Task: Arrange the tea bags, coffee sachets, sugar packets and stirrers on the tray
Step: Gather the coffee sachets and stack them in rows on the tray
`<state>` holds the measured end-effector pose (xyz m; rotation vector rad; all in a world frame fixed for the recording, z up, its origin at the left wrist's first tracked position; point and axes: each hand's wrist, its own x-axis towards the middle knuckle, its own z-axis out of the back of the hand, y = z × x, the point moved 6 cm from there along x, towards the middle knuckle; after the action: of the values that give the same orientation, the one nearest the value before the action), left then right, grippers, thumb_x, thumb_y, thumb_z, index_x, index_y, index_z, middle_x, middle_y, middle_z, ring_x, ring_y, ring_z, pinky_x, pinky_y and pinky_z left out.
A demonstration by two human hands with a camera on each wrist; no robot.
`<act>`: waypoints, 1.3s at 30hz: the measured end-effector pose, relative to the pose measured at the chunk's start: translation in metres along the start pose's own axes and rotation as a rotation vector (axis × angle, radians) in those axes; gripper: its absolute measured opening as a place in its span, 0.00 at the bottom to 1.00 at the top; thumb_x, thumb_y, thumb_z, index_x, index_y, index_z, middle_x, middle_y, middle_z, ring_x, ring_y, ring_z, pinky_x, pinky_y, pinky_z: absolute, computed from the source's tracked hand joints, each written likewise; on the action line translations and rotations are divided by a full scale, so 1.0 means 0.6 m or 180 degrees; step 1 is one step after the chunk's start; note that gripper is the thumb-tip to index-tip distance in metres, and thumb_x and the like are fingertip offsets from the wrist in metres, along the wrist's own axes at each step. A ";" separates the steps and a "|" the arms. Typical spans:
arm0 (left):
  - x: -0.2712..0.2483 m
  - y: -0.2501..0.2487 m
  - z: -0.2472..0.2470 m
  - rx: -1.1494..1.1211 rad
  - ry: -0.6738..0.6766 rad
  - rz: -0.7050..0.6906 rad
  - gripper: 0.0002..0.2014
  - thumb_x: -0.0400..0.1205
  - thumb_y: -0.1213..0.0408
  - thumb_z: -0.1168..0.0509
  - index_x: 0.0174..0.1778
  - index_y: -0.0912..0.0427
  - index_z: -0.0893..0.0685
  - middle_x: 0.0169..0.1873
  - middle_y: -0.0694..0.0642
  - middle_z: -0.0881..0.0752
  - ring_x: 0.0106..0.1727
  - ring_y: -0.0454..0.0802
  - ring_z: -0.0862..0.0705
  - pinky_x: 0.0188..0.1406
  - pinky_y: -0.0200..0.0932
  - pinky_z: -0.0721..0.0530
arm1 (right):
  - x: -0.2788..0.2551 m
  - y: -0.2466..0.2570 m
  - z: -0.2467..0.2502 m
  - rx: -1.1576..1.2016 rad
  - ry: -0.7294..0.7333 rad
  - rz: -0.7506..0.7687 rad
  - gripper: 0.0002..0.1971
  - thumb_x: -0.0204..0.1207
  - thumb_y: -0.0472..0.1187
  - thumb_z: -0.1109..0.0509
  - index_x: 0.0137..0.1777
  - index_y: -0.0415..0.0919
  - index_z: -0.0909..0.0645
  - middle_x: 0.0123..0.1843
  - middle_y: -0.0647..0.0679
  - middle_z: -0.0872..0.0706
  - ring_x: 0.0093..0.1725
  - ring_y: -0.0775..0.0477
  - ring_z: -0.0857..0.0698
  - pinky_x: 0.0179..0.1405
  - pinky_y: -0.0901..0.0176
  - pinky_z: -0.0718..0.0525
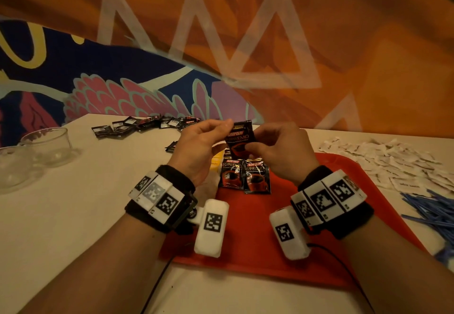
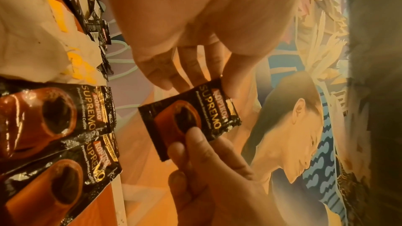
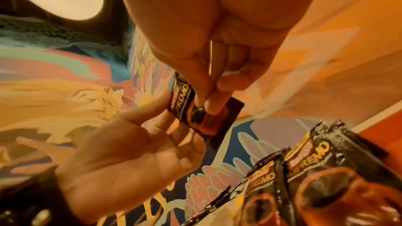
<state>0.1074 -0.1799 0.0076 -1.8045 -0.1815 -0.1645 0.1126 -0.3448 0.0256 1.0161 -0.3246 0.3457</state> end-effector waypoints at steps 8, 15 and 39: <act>0.001 -0.006 0.003 -0.0188 -0.0110 0.0097 0.08 0.83 0.73 0.33 0.56 0.60 0.16 0.50 0.61 0.12 0.46 0.53 0.11 0.40 0.40 0.11 | -0.007 0.010 -0.004 -0.0265 -0.0065 0.0126 0.05 0.71 0.40 0.19 0.44 0.50 0.08 0.41 0.58 0.08 0.43 0.64 0.12 0.46 0.71 0.20; 0.002 -0.008 0.020 0.0429 -0.0500 -0.0174 0.08 0.82 0.64 0.27 0.55 0.58 0.16 0.43 0.57 0.09 0.42 0.52 0.12 0.42 0.49 0.16 | -0.004 0.000 -0.013 -0.0378 0.0463 -0.0257 0.07 0.72 0.47 0.20 0.37 0.45 0.10 0.33 0.52 0.10 0.34 0.55 0.13 0.36 0.58 0.17; 0.018 0.000 0.079 -0.0103 -0.1137 0.0410 0.04 0.84 0.66 0.33 0.51 0.54 0.16 0.47 0.53 0.15 0.46 0.50 0.17 0.39 0.44 0.19 | -0.009 -0.043 -0.088 -0.0948 0.1369 -0.1758 0.10 0.76 0.38 0.23 0.37 0.38 0.18 0.36 0.42 0.07 0.39 0.48 0.07 0.38 0.57 0.09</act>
<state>0.1189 -0.1334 -0.0016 -1.8606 -0.3155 0.2498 0.1244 -0.3122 -0.0224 0.6781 0.2883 0.0057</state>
